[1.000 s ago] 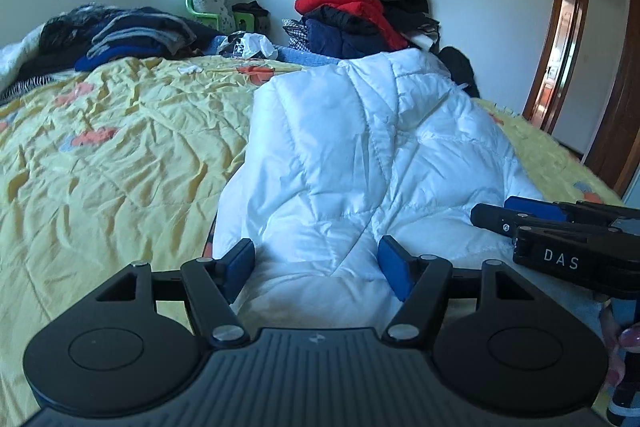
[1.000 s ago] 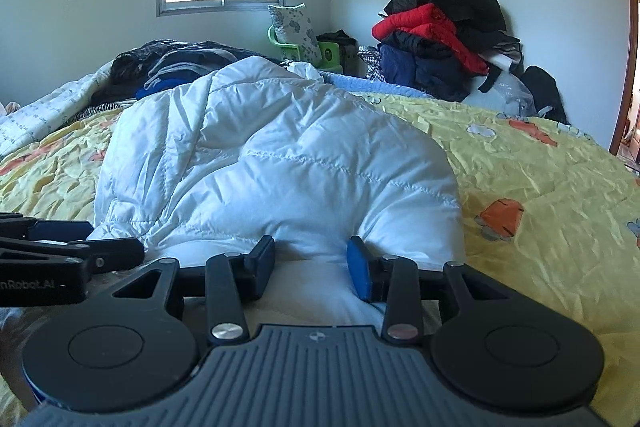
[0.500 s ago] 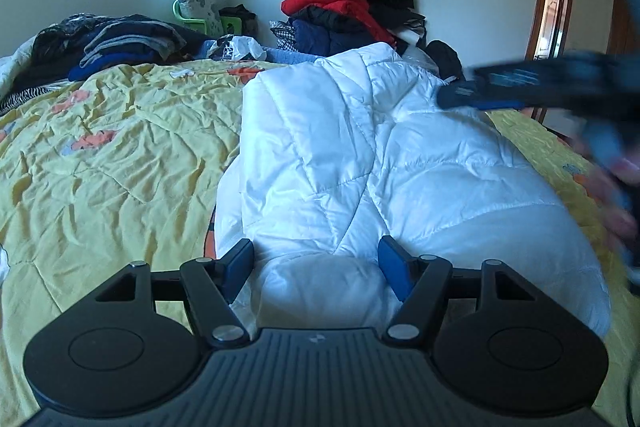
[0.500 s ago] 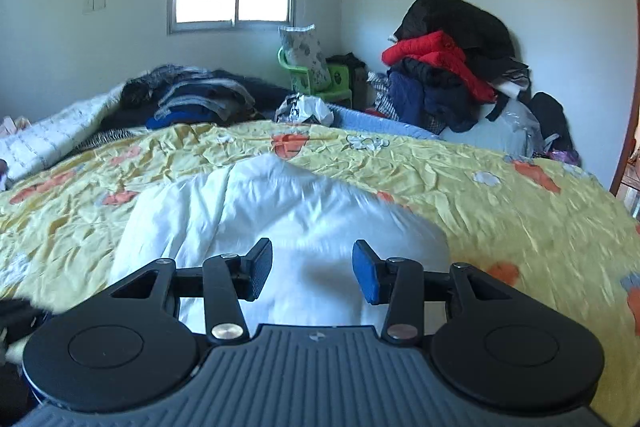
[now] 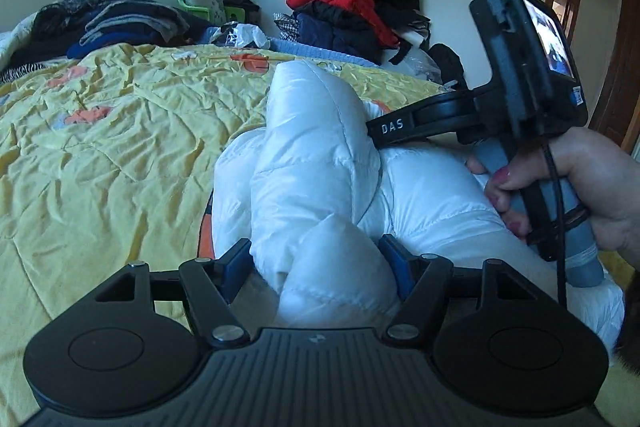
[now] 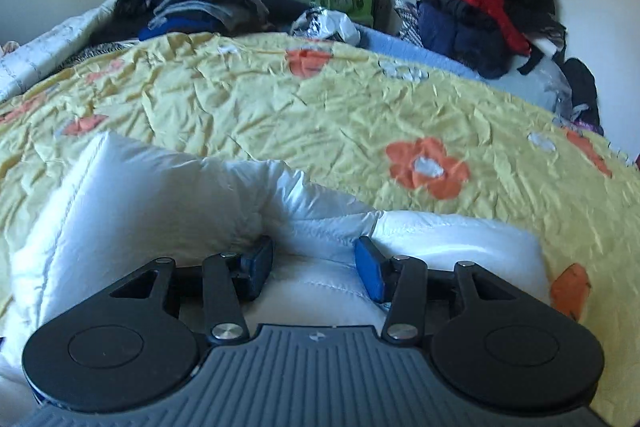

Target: Fold small clothes

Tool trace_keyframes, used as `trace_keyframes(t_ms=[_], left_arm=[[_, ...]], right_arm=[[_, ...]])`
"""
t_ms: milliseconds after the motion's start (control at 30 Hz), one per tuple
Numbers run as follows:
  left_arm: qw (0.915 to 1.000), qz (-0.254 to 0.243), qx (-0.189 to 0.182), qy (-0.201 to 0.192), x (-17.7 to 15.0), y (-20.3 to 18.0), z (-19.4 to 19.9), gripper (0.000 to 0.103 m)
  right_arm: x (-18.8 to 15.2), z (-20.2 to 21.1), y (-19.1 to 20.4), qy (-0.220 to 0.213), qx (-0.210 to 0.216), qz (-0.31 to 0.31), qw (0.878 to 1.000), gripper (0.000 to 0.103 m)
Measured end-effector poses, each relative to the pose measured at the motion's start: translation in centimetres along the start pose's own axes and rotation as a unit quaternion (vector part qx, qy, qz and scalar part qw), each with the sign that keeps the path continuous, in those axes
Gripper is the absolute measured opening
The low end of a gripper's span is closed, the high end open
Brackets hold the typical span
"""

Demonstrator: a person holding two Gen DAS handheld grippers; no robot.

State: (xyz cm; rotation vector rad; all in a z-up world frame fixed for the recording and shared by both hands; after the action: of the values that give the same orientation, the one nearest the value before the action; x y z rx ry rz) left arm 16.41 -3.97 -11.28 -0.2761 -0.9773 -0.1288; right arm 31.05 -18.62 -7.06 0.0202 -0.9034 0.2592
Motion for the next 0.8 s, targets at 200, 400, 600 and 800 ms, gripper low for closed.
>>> trace_keyframes(t_ms=[200,400,600,800], left_arm=[[0.9989,0.036,-0.023,0.02,0.9,1.5,1.6,0.069],[0.9973,0.073,0.002,0.002,2.6,3.7,3.4,0.069],[0.9973,0.066,0.016,0.027,2.6,4.0,3.0,0.077],[0.9951,0.077,-0.028,0.055,2.0,4.0,2.7,0.081]], right_arm=[[-0.3,3.3,-0.4,-0.04,0.0,-0.008,0.999,0.062],[-1.8,12.0,-2.6,-0.108,0.032,-0.052,0.992,0.076],[-5.7,16.4,-5.7,-0.116,0.02,-0.083,0.99,0.102],[-10.2,15.9,-9.9,-0.071,0.038,-0.175,0.981,0.103]])
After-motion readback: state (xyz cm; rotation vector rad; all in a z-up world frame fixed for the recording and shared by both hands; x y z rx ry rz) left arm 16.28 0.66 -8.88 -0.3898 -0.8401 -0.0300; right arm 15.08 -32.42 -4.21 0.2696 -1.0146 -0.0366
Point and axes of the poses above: each gripper's, at about its wrist camera, not at the fingertips, and z roughly against the way its jaws point, y to its left, x to its top, the point moved 3 cm from there along -z, roughly the way its jaws point, and after that the axes turned 1 degree about -z, right-handed, at the moved point
